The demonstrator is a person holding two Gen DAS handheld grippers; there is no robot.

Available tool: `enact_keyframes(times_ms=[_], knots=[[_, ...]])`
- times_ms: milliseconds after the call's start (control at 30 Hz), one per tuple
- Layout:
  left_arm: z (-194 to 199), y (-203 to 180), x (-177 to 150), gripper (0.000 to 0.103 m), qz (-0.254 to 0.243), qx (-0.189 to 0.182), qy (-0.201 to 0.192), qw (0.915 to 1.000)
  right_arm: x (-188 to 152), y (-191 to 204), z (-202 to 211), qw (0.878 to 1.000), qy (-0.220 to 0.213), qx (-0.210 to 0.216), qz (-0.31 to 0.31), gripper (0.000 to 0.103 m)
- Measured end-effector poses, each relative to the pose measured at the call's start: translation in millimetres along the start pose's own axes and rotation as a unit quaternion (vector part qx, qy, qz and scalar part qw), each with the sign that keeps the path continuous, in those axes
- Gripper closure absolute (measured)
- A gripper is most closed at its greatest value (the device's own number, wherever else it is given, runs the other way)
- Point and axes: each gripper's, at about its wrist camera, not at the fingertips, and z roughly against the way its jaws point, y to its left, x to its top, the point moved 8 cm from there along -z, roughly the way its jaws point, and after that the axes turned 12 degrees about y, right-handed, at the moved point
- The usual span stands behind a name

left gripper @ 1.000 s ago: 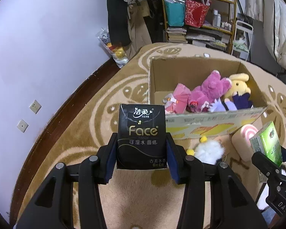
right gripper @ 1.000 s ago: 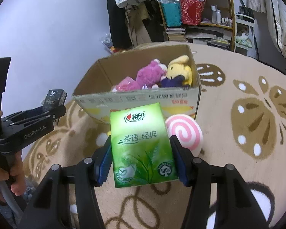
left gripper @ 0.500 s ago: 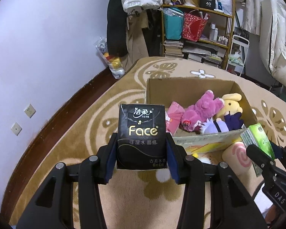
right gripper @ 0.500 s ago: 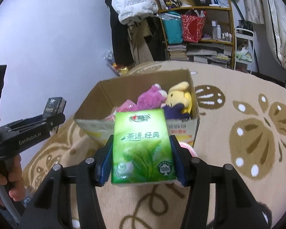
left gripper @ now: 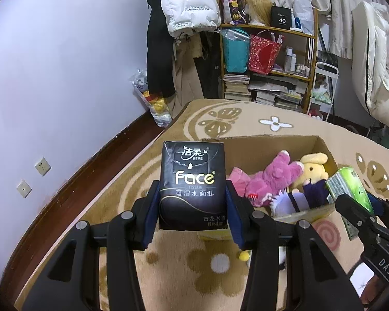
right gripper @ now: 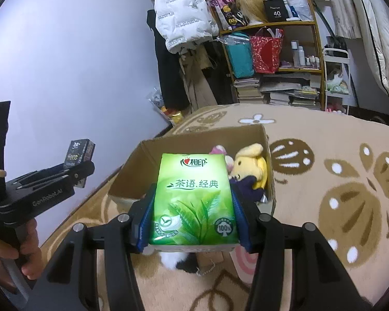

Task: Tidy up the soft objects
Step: 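Lift the black pack with the left tool while the right tool carries the green pack over the box, then open the left tool dropping the black pack into the box while the right tool releases the green pack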

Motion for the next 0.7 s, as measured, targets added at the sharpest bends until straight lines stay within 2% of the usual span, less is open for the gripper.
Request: enact_keyframes(times_ms=[233, 500, 700], knots=[[-7, -5, 5, 0.058, -0.001, 0.0, -0.006, 1.0, 7, -8, -6, 1.0, -0.009, 0.005, -0.009, 0.047], [-20, -11, 19, 0.058, 0.008, -0.016, -0.019, 0.9997, 16, -16, -18, 1.0, -0.01, 0.01, -0.013, 0.047], [-32, -17, 22, 0.058, 0.004, -0.014, -0.015, 0.9998, 21, -20, -26, 1.0, -0.01, 0.012, -0.015, 0.047]])
